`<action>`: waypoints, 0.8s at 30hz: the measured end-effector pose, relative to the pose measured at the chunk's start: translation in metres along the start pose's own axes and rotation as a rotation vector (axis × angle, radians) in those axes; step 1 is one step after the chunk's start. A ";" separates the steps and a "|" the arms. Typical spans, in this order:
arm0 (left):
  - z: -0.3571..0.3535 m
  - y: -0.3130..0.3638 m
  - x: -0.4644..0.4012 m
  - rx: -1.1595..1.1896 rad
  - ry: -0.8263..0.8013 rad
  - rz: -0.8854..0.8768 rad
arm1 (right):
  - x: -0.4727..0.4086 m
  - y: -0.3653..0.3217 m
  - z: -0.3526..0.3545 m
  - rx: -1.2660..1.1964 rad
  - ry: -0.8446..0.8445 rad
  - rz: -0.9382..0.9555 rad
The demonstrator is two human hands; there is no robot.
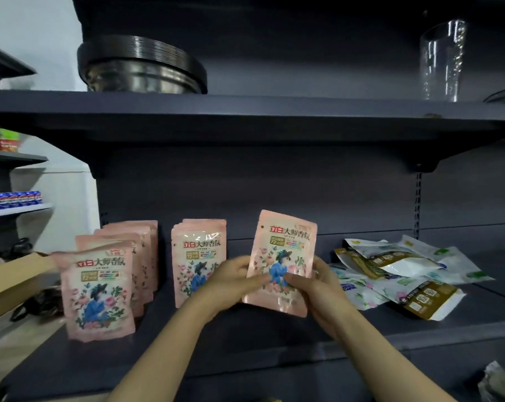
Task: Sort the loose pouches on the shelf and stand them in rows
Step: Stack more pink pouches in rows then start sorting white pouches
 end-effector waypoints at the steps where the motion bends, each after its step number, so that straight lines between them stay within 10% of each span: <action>1: 0.004 -0.010 0.001 -0.052 0.011 0.003 | 0.000 -0.002 -0.006 0.087 -0.023 0.037; 11: 0.055 -0.061 0.012 -0.193 0.258 -0.160 | 0.018 0.038 -0.118 0.556 -0.608 0.054; 24: 0.092 -0.108 -0.002 -0.088 0.531 -0.006 | 0.000 0.086 -0.125 0.507 -0.361 0.125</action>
Point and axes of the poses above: each hand's wrist, its own x-axis away from the middle knuckle, its own z-axis out of the back of the hand, y = z × x, the point moved 8 cm from there along -x, towards the middle knuckle, and after that the axes turned 14 degrees about z, right-handed, at the moved point
